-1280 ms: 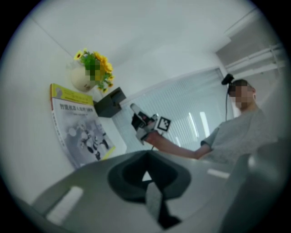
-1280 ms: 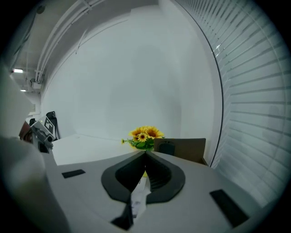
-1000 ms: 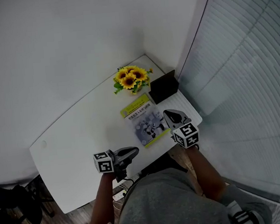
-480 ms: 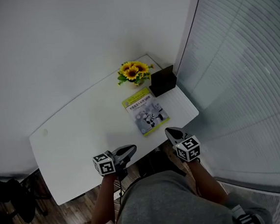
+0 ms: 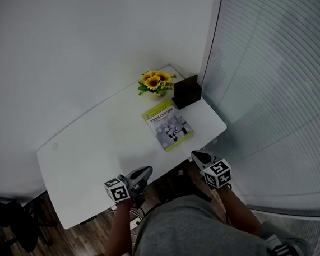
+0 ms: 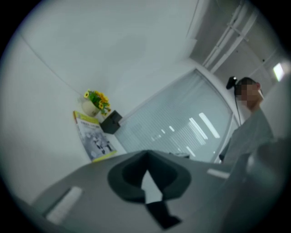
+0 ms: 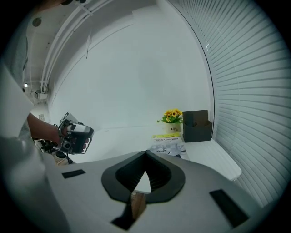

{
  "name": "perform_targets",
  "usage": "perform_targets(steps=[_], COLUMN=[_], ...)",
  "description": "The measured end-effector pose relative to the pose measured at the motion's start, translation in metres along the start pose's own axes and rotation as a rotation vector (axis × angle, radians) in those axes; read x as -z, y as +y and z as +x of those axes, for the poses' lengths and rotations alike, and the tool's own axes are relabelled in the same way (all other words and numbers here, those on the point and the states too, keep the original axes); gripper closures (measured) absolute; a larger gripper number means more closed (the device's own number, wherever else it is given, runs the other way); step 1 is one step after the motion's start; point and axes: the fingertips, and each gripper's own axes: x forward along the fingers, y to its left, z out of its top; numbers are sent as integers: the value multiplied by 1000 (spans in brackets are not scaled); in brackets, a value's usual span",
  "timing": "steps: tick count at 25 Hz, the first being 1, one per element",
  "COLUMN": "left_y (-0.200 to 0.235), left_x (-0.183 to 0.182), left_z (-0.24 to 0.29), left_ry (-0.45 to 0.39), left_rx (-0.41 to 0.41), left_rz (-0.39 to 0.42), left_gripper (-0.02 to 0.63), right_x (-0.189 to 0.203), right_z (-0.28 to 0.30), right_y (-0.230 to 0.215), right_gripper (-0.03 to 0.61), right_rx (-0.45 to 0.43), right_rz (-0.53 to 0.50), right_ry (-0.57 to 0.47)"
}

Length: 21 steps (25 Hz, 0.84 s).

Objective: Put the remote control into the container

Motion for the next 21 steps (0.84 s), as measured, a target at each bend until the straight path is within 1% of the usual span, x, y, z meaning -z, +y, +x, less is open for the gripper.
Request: perform_targets(steps=[7,21], left_y=[-4,-4], left_x=[3,2], left_z=[-11,-21], left_ry=[-13,-8], left_rx=[-13,-28], left_rz=[4,-8], left_gripper=[614,614], right_x=[-4,-2], right_z=[0,2], right_y=[7,10], right_gripper=[561,561], right_rx=[-5,-13], right_rz=[-19,-52], right_ry=[-10,20])
